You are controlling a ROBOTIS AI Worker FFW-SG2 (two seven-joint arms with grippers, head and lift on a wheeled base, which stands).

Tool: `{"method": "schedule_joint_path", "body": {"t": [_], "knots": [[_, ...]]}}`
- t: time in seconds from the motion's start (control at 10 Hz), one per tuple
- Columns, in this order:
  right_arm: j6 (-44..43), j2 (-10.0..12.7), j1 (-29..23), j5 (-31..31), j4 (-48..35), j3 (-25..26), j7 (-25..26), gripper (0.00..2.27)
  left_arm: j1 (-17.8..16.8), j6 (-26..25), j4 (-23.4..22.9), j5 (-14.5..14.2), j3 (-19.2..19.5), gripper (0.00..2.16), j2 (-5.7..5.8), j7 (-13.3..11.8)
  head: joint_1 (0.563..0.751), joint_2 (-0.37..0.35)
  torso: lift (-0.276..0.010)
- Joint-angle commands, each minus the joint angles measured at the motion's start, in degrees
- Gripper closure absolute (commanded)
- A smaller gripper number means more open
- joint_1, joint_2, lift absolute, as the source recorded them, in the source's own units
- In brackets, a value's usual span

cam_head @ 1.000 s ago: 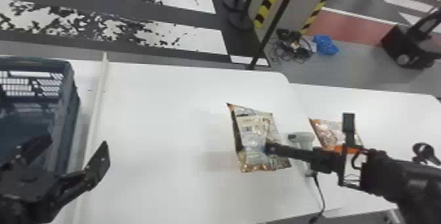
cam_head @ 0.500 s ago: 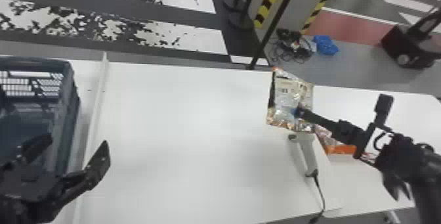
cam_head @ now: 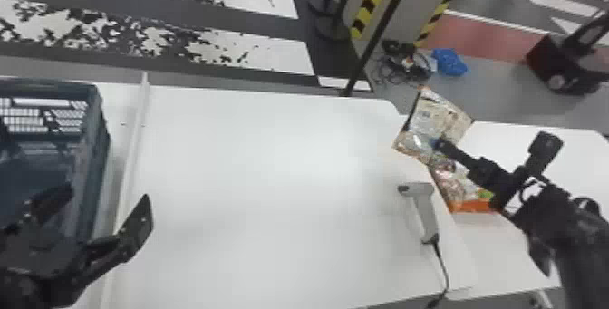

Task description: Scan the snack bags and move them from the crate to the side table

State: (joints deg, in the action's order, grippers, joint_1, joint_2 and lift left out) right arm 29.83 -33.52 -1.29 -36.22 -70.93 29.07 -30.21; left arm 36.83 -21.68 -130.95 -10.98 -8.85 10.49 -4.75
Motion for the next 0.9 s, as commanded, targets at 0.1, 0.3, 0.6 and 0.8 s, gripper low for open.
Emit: {"method": "schedule_joint_path", "body": {"t": [0.1, 0.3, 0.6, 0.8], "knots": [[-7.72, 0.3, 4.28, -0.26, 8.62, -1.39, 6.31, 2.01, 0.0, -0.08, -0.09, 0.08, -0.38, 0.02, 0.23, 0.0, 0.695, -0.35, -0.087], [-10.88, 0.21, 7.09, -0.96, 14.24, -2.18, 11.14, 2.0, 0.18, -0.25, -0.62, 0.26, -0.73, 0.02, 0.23, 0.0, 0.695, -0.35, -0.087], [-12.82, -0.58, 8.5, 2.03, 16.35, -5.96, 18.09, 1.96, 0.79, -0.25, -1.06, 0.43, -0.9, 0.02, 0.32, -0.08, 0.695, -0.35, -0.087], [-12.64, -0.67, 9.64, 1.85, 18.55, -6.49, 25.64, 1.78, 1.14, -0.25, -1.32, 0.7, -0.9, 0.02, 0.32, -0.08, 0.695, -0.35, -0.087]]}}
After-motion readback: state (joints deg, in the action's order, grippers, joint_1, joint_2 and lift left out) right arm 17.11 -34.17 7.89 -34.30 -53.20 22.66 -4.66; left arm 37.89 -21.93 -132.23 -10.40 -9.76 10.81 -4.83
